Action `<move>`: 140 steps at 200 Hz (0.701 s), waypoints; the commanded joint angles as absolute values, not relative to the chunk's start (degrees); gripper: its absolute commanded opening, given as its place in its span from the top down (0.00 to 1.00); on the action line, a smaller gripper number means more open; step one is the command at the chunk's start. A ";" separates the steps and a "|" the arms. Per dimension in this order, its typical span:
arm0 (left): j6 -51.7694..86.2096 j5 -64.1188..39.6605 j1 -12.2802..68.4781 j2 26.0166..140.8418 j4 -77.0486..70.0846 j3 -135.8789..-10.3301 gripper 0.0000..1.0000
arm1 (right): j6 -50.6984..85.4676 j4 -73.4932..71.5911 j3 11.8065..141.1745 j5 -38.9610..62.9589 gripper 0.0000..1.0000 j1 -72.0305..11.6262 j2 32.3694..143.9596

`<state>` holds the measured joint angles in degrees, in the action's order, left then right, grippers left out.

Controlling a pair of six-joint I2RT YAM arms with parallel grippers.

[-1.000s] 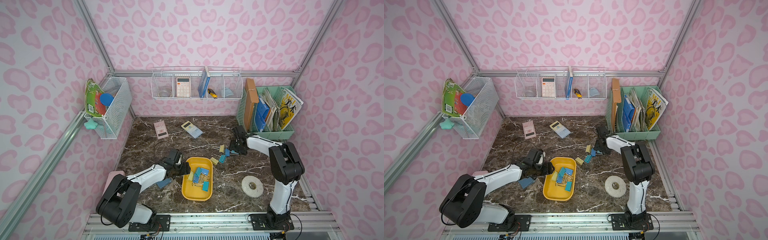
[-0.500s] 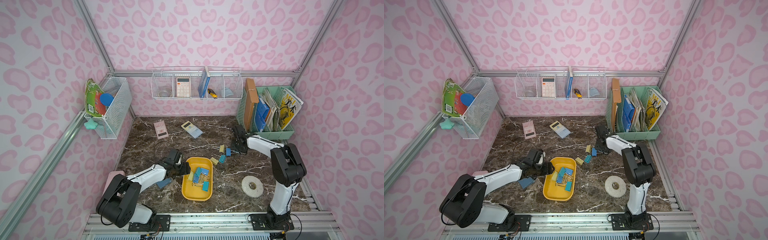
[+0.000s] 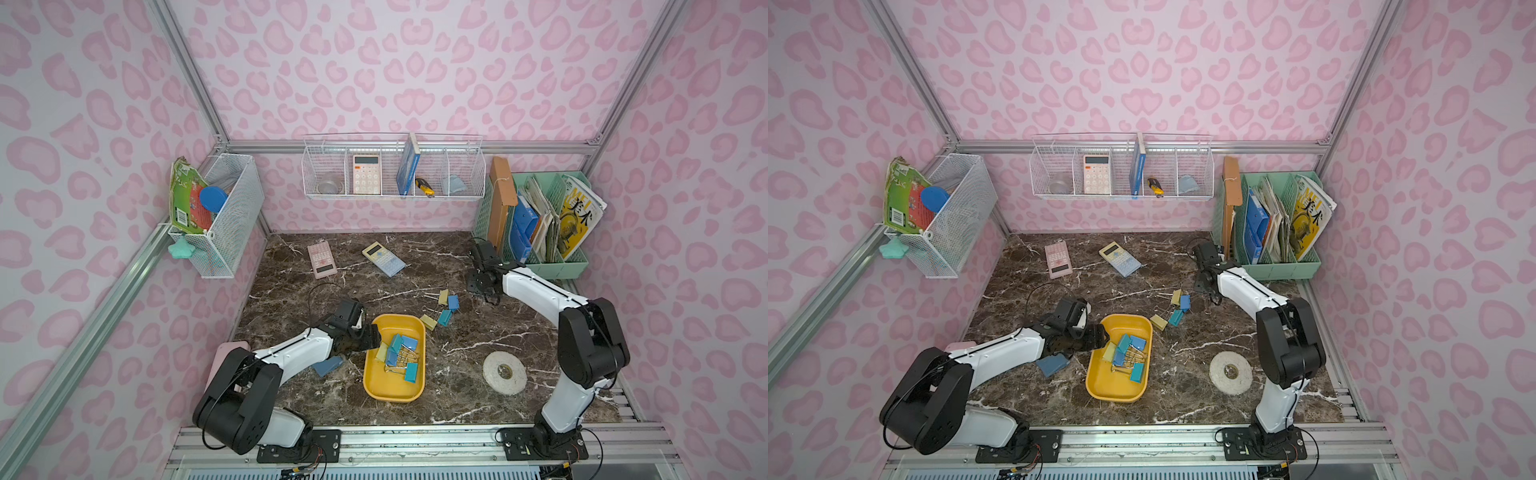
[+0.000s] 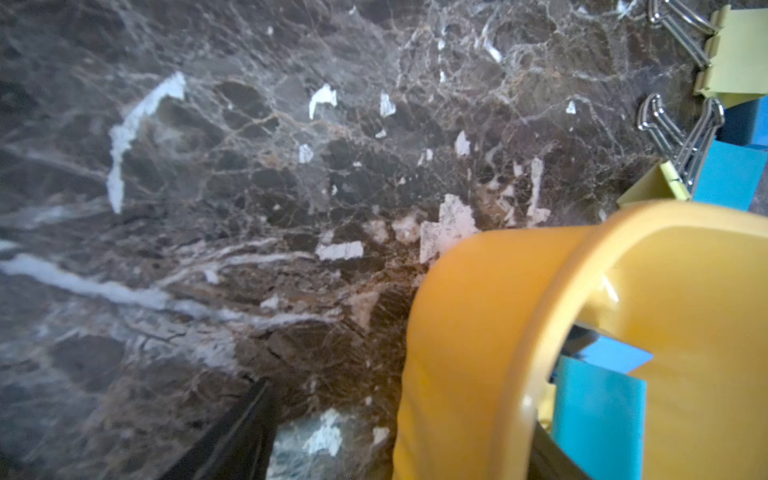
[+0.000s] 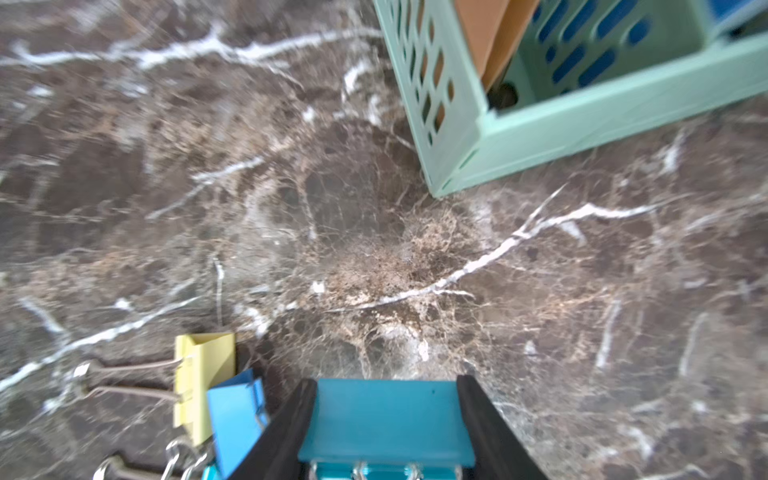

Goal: Put the binder clips in the storage box
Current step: Place the binder clip in the storage box.

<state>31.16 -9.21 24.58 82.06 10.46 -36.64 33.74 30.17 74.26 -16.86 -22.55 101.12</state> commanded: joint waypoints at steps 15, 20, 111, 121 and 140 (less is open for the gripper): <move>31.38 -8.89 24.52 82.60 17.00 -36.46 0.22 | 32.04 35.05 74.72 -20.07 0.54 -24.14 96.32; 31.38 -8.96 24.52 82.61 16.95 -36.47 0.22 | 31.92 35.15 74.54 -19.68 0.54 -24.85 95.58; 32.08 -8.59 24.52 81.36 17.55 -36.53 0.22 | 41.52 26.10 73.49 -5.79 0.55 -46.89 91.32; 32.25 -8.53 24.52 81.13 17.45 -36.24 0.22 | 42.28 24.74 73.50 -4.41 0.55 -49.04 92.06; 32.58 -8.45 24.52 80.85 17.43 -36.13 0.22 | 42.94 23.14 73.83 -2.36 0.54 -53.15 94.34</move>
<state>31.55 -8.88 24.58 81.01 12.78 -36.62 40.36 26.85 73.58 -6.59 -49.43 92.38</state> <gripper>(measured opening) 0.782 0.517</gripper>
